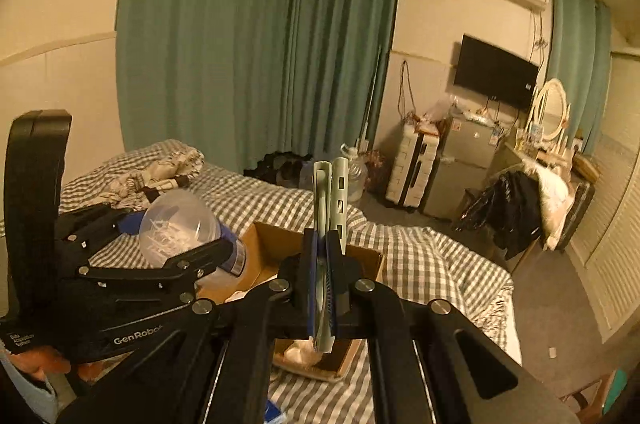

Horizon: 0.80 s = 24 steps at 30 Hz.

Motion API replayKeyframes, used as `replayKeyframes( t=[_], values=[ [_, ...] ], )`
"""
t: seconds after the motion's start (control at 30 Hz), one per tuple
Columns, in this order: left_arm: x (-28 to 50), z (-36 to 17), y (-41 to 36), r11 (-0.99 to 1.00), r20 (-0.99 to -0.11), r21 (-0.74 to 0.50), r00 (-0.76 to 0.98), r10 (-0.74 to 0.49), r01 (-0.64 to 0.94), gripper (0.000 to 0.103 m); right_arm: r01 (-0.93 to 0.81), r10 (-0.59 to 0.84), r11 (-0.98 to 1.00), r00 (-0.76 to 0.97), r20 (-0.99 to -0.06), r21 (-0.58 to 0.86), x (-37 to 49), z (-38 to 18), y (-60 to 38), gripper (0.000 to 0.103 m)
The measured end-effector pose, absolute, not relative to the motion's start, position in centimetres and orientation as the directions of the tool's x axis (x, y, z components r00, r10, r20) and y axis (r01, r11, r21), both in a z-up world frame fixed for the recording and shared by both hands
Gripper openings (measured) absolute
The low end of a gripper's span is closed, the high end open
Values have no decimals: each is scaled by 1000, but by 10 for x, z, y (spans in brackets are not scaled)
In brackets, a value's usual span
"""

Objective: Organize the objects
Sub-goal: 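Carry the bottle into the box and release it while the right gripper releases the clip there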

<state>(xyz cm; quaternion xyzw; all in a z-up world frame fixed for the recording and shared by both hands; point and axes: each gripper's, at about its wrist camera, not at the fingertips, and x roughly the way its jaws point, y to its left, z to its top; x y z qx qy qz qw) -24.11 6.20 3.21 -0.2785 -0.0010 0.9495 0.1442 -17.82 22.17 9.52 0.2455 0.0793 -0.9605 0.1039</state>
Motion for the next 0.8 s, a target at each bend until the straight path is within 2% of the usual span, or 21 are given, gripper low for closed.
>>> replayKeyframes(
  t=[0.33, 0.63, 0.7, 0.77, 0.8],
  values=[
    [-300, -49, 73, -960, -649, -87, -716, 256, -265, 66, 275, -209, -961, -739, -640, -4, -264, 3, 236, 4],
    [-307, -68, 74, -955, -689, -109, -672, 273, -276, 68, 260, -217, -965, -723, -656, 32, -272, -26, 241, 4],
    [-305, -62, 69, -958, -684, -121, -677, 271, -262, 78, 245, -200, -969, -735, -647, 20, -271, -20, 244, 4],
    [-298, -51, 64, -966, -666, -116, -703, 249, -232, 95, 221, -174, -975, -758, -629, 3, -263, -8, 245, 5],
    [-291, -42, 60, -969, -652, -113, -719, 241, -221, 97, 211, -164, -978, -766, -622, -2, -259, -1, 246, 10]
  ],
)
